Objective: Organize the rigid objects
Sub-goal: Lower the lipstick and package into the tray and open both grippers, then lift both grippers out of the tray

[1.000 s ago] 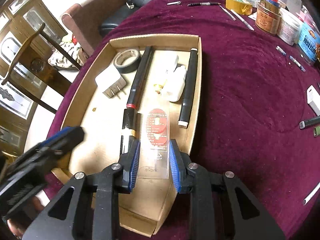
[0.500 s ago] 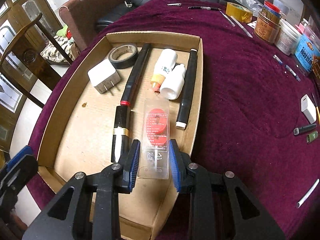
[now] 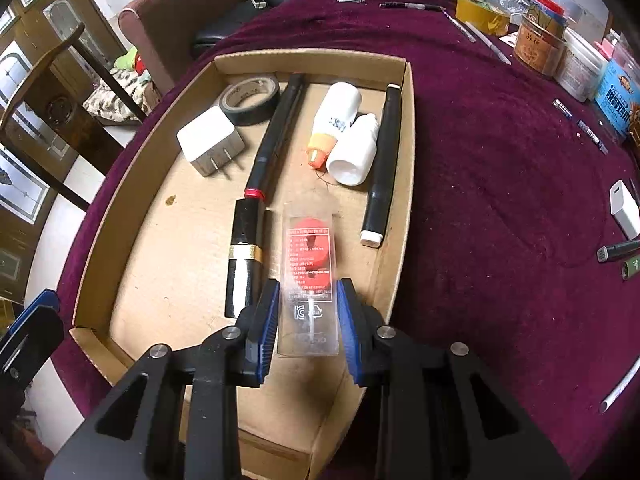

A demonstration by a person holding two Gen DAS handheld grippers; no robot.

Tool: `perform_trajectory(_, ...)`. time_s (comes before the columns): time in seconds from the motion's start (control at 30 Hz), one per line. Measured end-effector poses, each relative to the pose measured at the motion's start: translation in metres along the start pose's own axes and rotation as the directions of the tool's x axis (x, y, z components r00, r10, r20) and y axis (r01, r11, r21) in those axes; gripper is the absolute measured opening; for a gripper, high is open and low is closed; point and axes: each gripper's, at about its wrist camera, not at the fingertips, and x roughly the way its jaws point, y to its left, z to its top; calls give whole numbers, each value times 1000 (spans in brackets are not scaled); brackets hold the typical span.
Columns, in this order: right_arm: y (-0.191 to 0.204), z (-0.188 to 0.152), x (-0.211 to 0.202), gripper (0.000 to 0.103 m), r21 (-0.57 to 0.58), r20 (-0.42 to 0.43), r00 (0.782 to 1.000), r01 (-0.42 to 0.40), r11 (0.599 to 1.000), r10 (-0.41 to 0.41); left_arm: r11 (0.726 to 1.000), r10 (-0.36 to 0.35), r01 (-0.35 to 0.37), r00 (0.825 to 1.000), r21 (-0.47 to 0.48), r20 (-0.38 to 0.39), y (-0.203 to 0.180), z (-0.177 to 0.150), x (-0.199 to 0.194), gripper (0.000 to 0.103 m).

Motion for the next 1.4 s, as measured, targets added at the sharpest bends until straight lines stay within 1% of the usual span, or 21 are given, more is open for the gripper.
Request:
perform_trajectory(0.1, -6, -3, -14, 27, 12, 42, 998, -36, 999, 36, 1000, 9, -9, 1000, -6, -2, 2, 0, 0, 61)
perform_trajectory(0.17, -18, -9, -28, 28, 25, 91, 994, -63, 998, 60, 1000, 21, -21, 1000, -10, 2, 3, -1, 0, 62)
perform_trajectory(0.3, -41, -18, -48, 42, 69, 162, 983, -94, 993, 82, 999, 26, -26, 1000, -23, -6, 3, -2, 4, 62)
perform_trajectory(0.43, -53, -24, -64, 43, 91, 208, 973, -123, 988, 101, 999, 35, -35, 999, -12, -1, -1, -3, 1, 62)
perform_trajectory(0.5, -58, -26, -80, 43, 104, 260, 961, -123, 987, 92, 999, 41, -41, 999, -7, 4, -3, -3, -1, 62)
perform_trajectory(0.57, -60, -29, -106, 43, 113, 337, 939, -113, 987, 69, 999, 47, -47, 999, -1, 9, -5, -3, -3, 62)
perform_trajectory(0.67, -63, -35, -146, 45, 123, 461, 887, -85, 989, 19, 999, 52, -52, 999, 6, 8, -10, -4, -3, 62)
perform_trajectory(0.73, -65, -39, -161, 59, 134, 507, 862, -75, 988, -3, 999, 52, -52, 999, 11, 2, -13, -5, -2, 62)
perform_trajectory(0.83, -67, -44, -172, 60, 135, 551, 834, -76, 988, -11, 999, 48, -48, 999, 18, -6, -16, -6, 0, 62)
perform_trajectory(0.87, -66, -45, -172, 60, 131, 554, 833, -75, 989, -10, 999, 45, -45, 999, 20, -9, -17, -7, 0, 62)
perform_trajectory(0.9, -65, -46, -168, 63, 127, 547, 837, -68, 990, -13, 999, 43, -43, 999, 21, -11, -18, -8, 0, 62)
perform_trajectory(0.93, -64, -46, -160, 66, 126, 527, 850, -53, 991, -21, 999, 41, -41, 999, 24, -14, -19, -9, 0, 62)
perform_trajectory(1.03, -66, -44, -129, 66, 131, 426, 904, -39, 991, -21, 998, 43, -43, 999, 37, -17, -22, -10, -1, 62)
perform_trajectory(1.07, -67, -43, -122, 66, 134, 400, 917, -45, 990, -13, 998, 45, -44, 999, 40, -17, -22, -10, -2, 62)
perform_trajectory(1.1, -68, -42, -119, 66, 140, 385, 923, -51, 989, -7, 998, 46, -46, 999, 41, -16, -21, -10, -2, 62)
perform_trajectory(1.17, -68, -42, -127, 66, 137, 409, 913, -73, 988, 11, 998, 53, -52, 999, 39, -12, -20, -10, -3, 62)
perform_trajectory(1.2, -65, -41, -137, 66, 123, 437, 899, -76, 990, 15, 998, 54, -54, 998, 35, -12, -19, -10, -3, 62)
perform_trajectory(1.27, -57, -43, -158, 66, 88, 503, 864, -63, 994, 10, 998, 53, -52, 998, 26, -20, -18, -9, 0, 62)
perform_trajectory(1.33, -47, -45, -171, 67, 58, 552, 834, -29, 998, -8, 999, 47, -46, 998, 22, -31, -17, -10, 2, 62)
perform_trajectory(1.37, -44, -46, -169, 74, 50, 553, 833, -14, 999, -16, 999, 44, -43, 998, 22, -36, -17, -11, 4, 62)
perform_trajectory(1.4, -41, -46, -163, 81, 42, 542, 840, 4, 999, -26, 999, 43, -42, 998, 25, -40, -17, -11, 5, 62)
